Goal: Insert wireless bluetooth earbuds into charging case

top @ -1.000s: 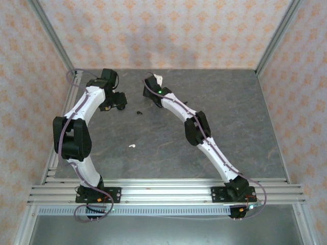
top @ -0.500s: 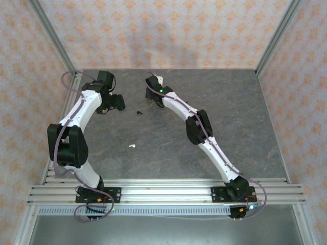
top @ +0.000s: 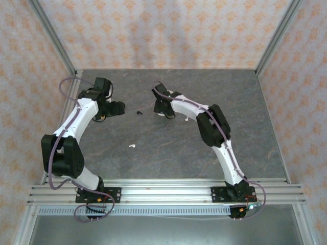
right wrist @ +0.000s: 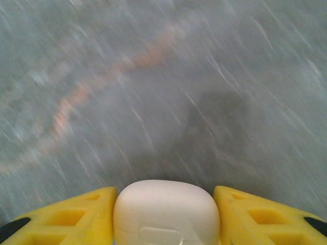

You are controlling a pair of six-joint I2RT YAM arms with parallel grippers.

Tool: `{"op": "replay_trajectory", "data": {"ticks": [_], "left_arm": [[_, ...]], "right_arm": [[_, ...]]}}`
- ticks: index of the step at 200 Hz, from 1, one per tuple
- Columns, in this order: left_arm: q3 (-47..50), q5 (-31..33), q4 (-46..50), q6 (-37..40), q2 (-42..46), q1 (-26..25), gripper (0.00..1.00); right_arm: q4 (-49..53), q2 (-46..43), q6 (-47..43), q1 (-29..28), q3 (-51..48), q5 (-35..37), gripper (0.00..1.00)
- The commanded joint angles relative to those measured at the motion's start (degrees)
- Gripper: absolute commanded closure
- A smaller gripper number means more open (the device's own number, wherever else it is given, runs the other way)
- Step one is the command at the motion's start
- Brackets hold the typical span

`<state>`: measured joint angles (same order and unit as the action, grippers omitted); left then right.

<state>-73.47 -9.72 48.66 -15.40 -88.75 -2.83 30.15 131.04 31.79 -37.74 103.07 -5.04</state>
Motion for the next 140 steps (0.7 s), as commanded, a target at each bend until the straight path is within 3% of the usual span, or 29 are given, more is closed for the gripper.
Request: {"op": "replay_trajectory", "data": {"ticks": [1,28,44,71,140], "left_arm": [[2.3,-2.6,-0.6,1.4,2.2,0.2,0.15],[4.5,-4.2,-1.8,1.0,3.3,-0.7,0.15],[5.9,-5.5,-3.4,1.6,4.1,-1.7,0.15],[8.7,-9.4,-7.7,2.5,6.5,-3.3,0.14],[9.4,-10.3,-7.4,4.6,7.8,-5.7,0.14]], "right_arm": [[1.2,-7.0,6.7,-1.5,-9.3,-1.5,0.48],[2.1,-11.0,9.6,-2.7,-16.1,-2.6,0.47],[3.4,-11.4,10.3,-2.7,-16.6,-4.7,0.39],[9.6,-10.7,7.9,-2.7,-12.2,-6.9,0.28],[19.4,-3.3,4.9,-2.7,-1.3,-5.4,0.26]]}}
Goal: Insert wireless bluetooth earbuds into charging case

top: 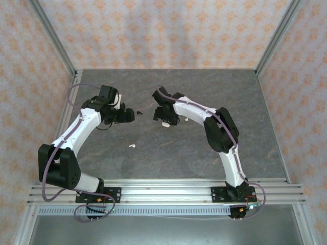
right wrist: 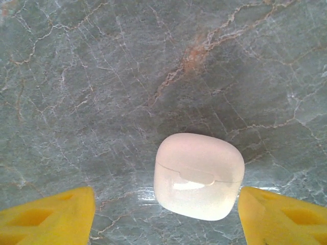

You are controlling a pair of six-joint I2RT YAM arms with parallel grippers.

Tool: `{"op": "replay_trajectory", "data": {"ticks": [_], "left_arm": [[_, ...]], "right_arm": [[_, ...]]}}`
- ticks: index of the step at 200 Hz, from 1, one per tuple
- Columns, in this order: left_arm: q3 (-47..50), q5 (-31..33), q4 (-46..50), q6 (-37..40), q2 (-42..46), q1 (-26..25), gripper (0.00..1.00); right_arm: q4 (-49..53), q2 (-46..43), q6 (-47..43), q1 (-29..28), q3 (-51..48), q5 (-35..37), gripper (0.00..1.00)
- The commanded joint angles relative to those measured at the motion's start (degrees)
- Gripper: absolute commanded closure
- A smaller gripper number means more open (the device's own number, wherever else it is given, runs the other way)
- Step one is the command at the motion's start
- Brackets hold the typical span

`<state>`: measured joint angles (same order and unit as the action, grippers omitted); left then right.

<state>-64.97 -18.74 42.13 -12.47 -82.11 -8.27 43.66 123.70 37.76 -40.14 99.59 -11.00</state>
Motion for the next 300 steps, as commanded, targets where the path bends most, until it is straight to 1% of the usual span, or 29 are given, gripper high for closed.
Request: {"op": "replay_trajectory", "data": {"ticks": [1,43,63,74,94,109,123,135,161,182,201,217,234,249,300], "left_arm": [[1.0,-1.4,-1.0,1.7,1.3,-0.3,0.14],[5.1,-4.1,-5.4,2.3,4.3,-0.4,0.14],[5.7,-5.1,-5.9,3.2,5.0,-0.3,0.14],[6.0,-5.7,-6.0,3.8,5.2,-0.4,0.14],[7.5,-7.2,-8.1,4.1,6.4,-0.4,0.14],[9.5,-8.7,-11.5,3.9,8.1,-0.4,0.14],[11.3,-10.2,-14.7,3.4,10.0,-0.4,0.14],[12.7,-11.5,-17.6,3.2,11.9,-0.4,0.14],[14.5,-15.9,-23.3,4.0,15.3,-0.6,0.14],[14.6,-18.8,-26.7,3.9,16.6,-1.4,0.14],[13.2,-21.1,-29.4,1.3,16.0,-2.3,0.15],[11.4,-22.6,-31.4,-1.9,14.6,-3.0,0.19],[8.9,-24.5,-32.7,-4.7,12.6,-3.7,0.30],[6.8,-26.0,-34.3,-6.5,11.0,-4.4,0.35],[4.2,-26.8,-42.9,-10.8,9.0,-7.8,0.37]], "right_arm": [[5.8,4.1,-1.0,-0.3,2.3,0.7,0.26],[7.8,8.4,-1.1,-0.3,7.0,2.5,0.26],[9.3,10.0,-1.8,-0.3,9.5,3.4,0.30],[9.4,10.4,-2.1,-0.2,10.2,3.5,0.35],[8.9,10.1,-2.0,-0.1,10.3,2.8,0.50],[7.4,8.9,-1.4,0.1,9.1,1.1,0.60],[2.9,6.3,0.7,0.9,5.3,-2.6,0.67],[-2.4,2.9,3.7,1.6,0.4,-5.2,0.71],[-9.3,-4.8,7.7,2.5,-5.9,-6.8,0.72],[-12.2,-10.6,9.5,2.8,-7.5,-7.7,0.71],[-13.9,-15.5,10.8,3.0,-7.7,-7.7,0.71],[-15.6,-19.0,12.2,3.1,-8.0,-7.9,0.71],[-17.1,-21.8,13.0,3.1,-7.9,-8.5,0.71],[-17.1,-23.4,13.3,3.1,-7.0,-10.0,0.71],[-20.6,-28.4,17.1,3.1,-7.9,-13.5,0.70]]}}
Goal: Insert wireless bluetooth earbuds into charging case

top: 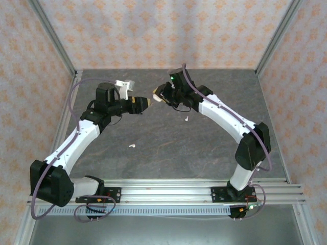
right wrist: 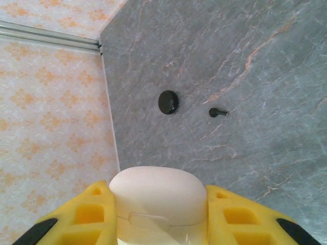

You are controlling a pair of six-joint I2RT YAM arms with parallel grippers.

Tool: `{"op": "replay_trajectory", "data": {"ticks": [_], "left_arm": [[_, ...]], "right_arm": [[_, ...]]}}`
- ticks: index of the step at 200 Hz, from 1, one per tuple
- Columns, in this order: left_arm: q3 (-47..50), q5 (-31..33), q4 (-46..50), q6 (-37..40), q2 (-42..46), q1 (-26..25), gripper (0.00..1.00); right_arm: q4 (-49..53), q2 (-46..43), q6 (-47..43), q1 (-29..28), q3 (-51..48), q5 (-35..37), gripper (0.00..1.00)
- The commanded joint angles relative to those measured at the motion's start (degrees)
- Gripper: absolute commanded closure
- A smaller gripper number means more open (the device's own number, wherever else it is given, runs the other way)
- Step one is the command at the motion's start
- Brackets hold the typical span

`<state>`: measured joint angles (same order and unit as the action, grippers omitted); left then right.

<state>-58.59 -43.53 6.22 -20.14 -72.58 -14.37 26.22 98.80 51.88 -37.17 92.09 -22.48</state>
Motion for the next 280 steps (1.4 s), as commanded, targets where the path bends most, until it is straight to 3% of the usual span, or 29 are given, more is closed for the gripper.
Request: {"op": "replay_trajectory", "data": {"ticks": [1,58,156,173,215,239,260,280], "left_arm": [[-2.2,-2.0,-7.1,-3.2,-0.6,-1.8,0.37],[-2.6,-0.4,-13.0,-4.6,-3.3,-5.8,0.52],[-3.8,2.5,-19.9,-9.4,-5.9,-6.2,0.55],[-4.2,2.6,-20.0,-9.7,-6.4,-6.3,0.64],[-4.0,3.1,-20.1,-10.2,-6.1,-6.2,0.99],[-4.3,2.8,-20.1,-10.2,-5.7,-6.2,1.00],[-5.1,1.9,-19.9,-11.9,-5.5,-6.1,1.00],[-6.0,0.2,-19.1,-12.4,-5.2,-5.9,1.00]], "right_arm": [[-3.2,-3.6,3.0,0.2,-0.5,-2.1,0.70],[-5.5,-6.8,5.1,0.3,-1.8,-3.0,0.69],[-6.8,-8.7,6.3,0.4,-4.6,-4.3,0.69],[-7.3,-8.9,6.5,0.4,-5.1,-4.4,0.69],[-8.5,-9.9,5.8,1.0,-7.0,-4.4,0.66],[-13.1,-11.5,5.4,1.4,-9.7,-4.6,0.60],[-16.1,-13.3,2.9,2.1,-11.1,-4.8,0.44],[-18.5,-16.3,0.2,3.5,-12.6,-5.0,0.37]]}}
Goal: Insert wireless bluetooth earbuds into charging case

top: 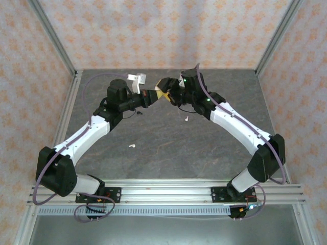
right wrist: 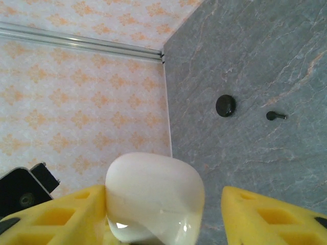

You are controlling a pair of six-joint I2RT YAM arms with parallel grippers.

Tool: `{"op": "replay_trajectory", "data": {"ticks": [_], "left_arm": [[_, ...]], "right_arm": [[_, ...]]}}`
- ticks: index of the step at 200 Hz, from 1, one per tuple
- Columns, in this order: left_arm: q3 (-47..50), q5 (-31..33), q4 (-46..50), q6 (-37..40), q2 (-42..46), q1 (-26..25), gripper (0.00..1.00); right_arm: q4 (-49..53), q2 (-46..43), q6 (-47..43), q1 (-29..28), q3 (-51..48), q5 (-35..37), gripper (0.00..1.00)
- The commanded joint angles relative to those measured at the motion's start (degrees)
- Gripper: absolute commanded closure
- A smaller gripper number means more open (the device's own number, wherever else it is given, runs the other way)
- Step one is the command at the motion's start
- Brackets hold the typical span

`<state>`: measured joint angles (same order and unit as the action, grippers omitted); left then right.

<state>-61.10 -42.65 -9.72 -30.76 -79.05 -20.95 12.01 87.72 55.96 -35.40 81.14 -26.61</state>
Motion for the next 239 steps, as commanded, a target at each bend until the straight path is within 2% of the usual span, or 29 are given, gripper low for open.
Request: {"op": "replay_trajectory", "data": {"ticks": [1,44,71,97,115,160,217,239], "left_arm": [[-3.6,-0.8,-3.2,-1.8,1.2,0.6,1.00],[-6.7,-8.0,-2.8,-5.3,1.4,1.8,1.00],[-8.7,-11.9,-3.5,-8.5,1.5,2.0,1.00],[-10.6,-14.3,-4.4,-11.4,1.6,1.9,1.00],[-11.4,-15.3,-4.6,-12.5,2.0,1.9,1.00],[-12.4,-16.7,-3.6,-13.1,3.3,1.4,1.00],[-14.5,-18.2,-1.2,-12.0,3.3,0.5,1.00],[-15.1,-19.4,1.3,-10.7,3.3,0.3,1.00]], "right_arm": [[-4.4,-5.3,-4.0,1.8,-1.8,-1.0,0.37],[-19.2,-12.0,-4.7,6.9,-8.2,-8.3,0.35],[-19.8,-11.5,-8.2,7.3,-5.7,-15.2,0.37],[-23.9,-9.7,-7.1,7.2,-5.1,-20.4,0.43],[-26.6,-8.6,-6.1,7.2,-5.3,-22.1,0.48],[-32.1,-7.3,-4.0,7.0,-5.9,-24.0,0.49],[-39.4,-5.4,-0.2,6.8,-7.2,-26.4,0.65],[-40.8,-4.9,0.2,6.9,-7.5,-26.6,0.76]]}}
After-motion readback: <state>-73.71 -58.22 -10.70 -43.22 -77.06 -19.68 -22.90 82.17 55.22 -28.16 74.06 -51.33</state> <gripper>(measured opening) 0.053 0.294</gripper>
